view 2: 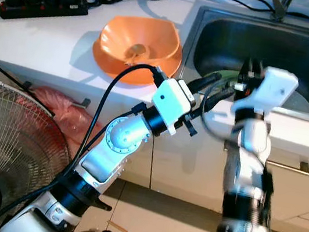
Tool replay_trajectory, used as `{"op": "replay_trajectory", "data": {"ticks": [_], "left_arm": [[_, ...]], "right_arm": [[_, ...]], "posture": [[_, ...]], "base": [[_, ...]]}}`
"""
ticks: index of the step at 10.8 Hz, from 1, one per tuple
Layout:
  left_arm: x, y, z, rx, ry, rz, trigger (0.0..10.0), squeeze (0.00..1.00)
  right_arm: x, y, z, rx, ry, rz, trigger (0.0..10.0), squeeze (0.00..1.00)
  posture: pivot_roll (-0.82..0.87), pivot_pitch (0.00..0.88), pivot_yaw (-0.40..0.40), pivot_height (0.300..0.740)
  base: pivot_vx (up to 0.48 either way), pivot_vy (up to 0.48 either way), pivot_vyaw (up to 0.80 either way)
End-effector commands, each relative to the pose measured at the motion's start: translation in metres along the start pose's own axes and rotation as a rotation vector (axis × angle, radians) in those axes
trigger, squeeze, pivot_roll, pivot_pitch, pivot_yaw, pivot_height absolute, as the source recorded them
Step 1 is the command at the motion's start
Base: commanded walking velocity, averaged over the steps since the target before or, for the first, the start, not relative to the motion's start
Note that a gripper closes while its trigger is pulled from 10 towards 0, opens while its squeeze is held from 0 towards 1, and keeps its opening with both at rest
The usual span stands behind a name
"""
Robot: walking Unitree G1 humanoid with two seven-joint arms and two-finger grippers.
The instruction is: Kitchen organization
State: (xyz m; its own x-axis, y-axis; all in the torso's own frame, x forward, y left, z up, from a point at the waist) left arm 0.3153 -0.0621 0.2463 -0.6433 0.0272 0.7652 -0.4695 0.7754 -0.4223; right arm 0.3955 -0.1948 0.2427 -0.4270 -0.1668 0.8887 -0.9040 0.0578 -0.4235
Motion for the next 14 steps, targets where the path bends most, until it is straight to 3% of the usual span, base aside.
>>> {"op": "replay_trajectory", "data": {"ticks": [1,9,14], "left_arm": [[-0.001,0.002,0.003,-0.006,-0.006,-0.006,10.0,0.00],[-0.008,0.006,0.000,0.005,-0.026,-0.038,10.0,0.00],[-0.009,0.009,-0.002,0.014,-0.028,-0.044,10.0,0.00]], "right_arm": [[0.000,-0.003,0.008,-0.041,0.007,0.006,10.0,0.00],[-0.021,-0.036,0.028,-0.113,0.098,-0.104,10.0,0.00],[-0.017,-0.040,0.027,-0.102,0.090,-0.073,10.0,0.00]], "posture": [[0.02,0.147,0.057,0.740],[0.04,0.123,0.053,0.740],[0.03,0.117,0.054,0.740]], "base": [[0.000,0.000,0.00],[0.000,0.000,0.00],[0.000,0.000,0.00]]}}
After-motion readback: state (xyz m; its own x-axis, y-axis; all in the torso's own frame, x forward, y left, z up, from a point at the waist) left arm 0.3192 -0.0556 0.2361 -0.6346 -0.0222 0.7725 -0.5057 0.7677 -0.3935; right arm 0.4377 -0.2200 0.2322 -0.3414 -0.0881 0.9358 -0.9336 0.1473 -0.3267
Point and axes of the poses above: a point about 5 cm out from each wrist's last joint towards the gripper, its own y axis pointing back from the gripper into the wrist, its own x axis along the axis of the wrist's last joint, z = x × y, the point moved 5 cm from there along -y, pointing out of the wrist towards the gripper, and after that the axes turned 6 degrees about -y, right-handed, at the moved point
